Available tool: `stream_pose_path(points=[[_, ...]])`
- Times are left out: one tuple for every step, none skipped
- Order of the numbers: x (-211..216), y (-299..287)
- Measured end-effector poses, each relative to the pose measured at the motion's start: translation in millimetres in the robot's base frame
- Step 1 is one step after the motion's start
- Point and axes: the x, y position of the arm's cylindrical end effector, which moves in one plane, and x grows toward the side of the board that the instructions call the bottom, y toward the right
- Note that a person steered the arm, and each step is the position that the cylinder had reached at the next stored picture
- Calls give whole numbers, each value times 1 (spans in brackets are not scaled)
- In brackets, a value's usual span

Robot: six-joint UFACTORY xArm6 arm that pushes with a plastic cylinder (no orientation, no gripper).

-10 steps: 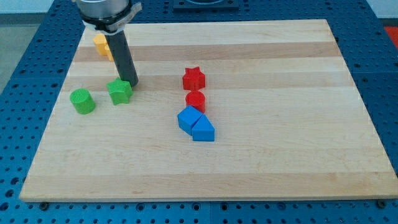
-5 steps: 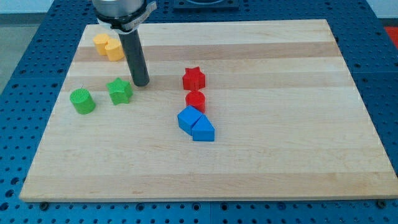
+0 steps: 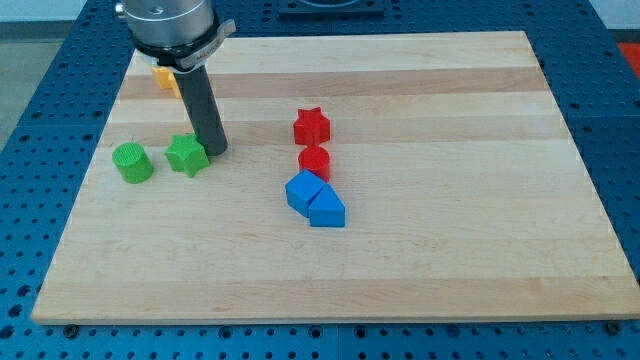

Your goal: Move green star into green circle

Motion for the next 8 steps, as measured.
stream_pose_path(points=[[0, -7], [0, -15], [0, -24], [0, -32], [0, -40], [0, -41], [0, 2], [0, 32]])
